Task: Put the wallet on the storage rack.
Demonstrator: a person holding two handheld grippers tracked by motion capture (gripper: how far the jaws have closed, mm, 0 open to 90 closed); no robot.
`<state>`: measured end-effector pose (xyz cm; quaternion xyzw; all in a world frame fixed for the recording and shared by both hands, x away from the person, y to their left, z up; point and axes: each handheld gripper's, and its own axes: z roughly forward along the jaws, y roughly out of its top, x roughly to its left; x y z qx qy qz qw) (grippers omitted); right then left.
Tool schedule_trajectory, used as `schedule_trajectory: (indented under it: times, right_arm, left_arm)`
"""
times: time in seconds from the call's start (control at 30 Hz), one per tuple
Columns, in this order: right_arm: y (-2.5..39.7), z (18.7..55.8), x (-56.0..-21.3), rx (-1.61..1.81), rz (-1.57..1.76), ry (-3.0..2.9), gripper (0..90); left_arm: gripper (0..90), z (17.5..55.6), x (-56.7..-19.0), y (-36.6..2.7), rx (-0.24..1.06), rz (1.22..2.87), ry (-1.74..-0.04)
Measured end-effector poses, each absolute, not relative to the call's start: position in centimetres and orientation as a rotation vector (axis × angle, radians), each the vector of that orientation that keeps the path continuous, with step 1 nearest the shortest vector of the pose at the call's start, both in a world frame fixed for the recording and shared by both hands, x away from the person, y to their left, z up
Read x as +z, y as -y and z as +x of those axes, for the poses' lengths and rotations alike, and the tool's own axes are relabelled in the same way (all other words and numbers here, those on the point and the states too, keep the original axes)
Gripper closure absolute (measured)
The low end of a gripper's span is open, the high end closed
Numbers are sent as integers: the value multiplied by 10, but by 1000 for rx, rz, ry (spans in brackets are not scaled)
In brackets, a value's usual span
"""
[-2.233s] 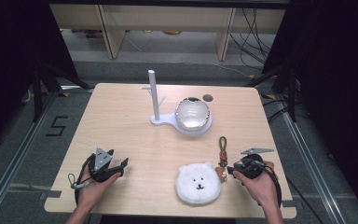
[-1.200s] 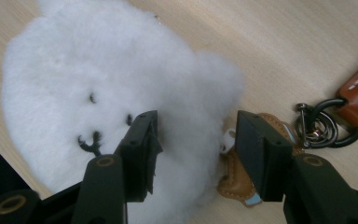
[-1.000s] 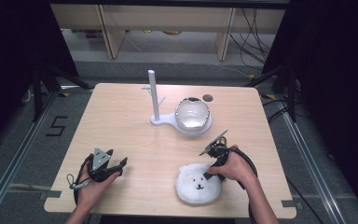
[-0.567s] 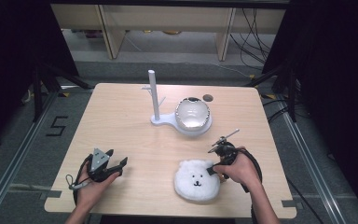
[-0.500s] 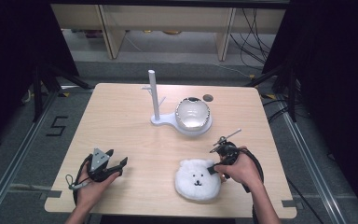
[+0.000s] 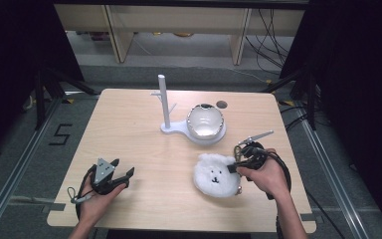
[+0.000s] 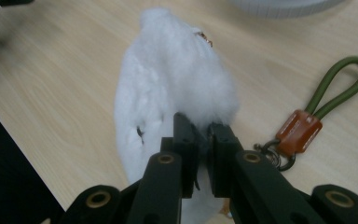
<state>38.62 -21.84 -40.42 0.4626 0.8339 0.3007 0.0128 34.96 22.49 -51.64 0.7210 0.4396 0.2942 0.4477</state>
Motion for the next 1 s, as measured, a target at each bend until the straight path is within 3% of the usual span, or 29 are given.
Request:
schedule_trajectory:
  times: [1.0]
  right_arm:
    - [215, 422, -365, 1111, 1287, -2384, 847]
  left_arm:
    - [333, 353, -523, -227, 714, 1787, -1100]
